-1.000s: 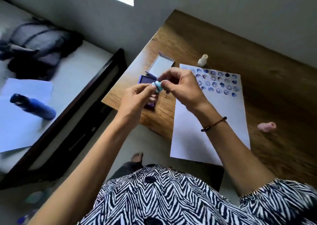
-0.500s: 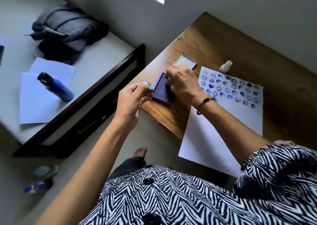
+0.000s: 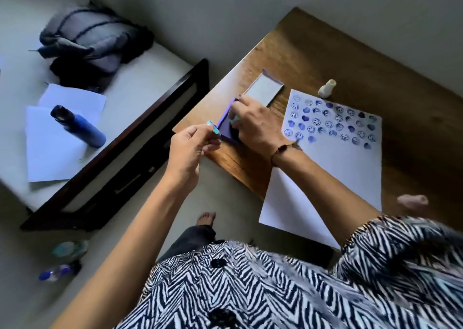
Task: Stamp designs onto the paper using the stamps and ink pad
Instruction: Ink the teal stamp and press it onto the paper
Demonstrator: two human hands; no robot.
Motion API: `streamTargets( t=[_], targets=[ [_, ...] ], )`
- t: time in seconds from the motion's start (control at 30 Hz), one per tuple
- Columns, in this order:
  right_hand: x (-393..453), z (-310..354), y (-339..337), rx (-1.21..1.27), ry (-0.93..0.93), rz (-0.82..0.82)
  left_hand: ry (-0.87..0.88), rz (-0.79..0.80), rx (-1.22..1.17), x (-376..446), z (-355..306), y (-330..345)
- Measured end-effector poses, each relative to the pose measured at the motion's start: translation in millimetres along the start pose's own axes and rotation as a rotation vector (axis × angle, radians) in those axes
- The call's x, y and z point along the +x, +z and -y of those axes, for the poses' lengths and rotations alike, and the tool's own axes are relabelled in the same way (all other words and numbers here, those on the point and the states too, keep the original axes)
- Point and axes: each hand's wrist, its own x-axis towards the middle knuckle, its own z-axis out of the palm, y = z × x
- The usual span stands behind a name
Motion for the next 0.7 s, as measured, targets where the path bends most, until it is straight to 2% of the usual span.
streamTargets(
  t=[0.07, 0.13, 0.27, 0.37, 0.47, 0.53, 0.6, 0.7],
  targets=[
    [2, -2, -2, 0.024, 0.002, 0.039, -0.002, 0.01, -0.001, 1, 1, 4],
    [1, -8, -10, 0.158, 0.047, -0.014, 0.021, 0.067, 0.025, 2, 1, 14],
    [-31, -36, -24, 0.53, 0.425, -0.372, 0.103, 0.296, 0.184, -2, 6, 48],
    [-66, -70, -37, 0.655, 0.674, -0.482, 0.234, 0.512, 0.498, -8, 14, 82],
    [-90, -93, -42, 0.619, 0.8, -0.495, 0.486, 0.701, 0.763, -12, 20, 108],
    [-98, -99, -41, 0.548, 0.82, -0.473, 0.622, 0.781, 0.976, -11, 24, 118],
    [-100, -98, -39, 0.399, 0.773, -0.432, 0.702, 0.8, 1.142, -8, 27, 122],
    [-98, -93, -36, 0.235, 0.719, -0.37, 0.763, 0.805, 1.24, -4, 29, 122]
  ],
)
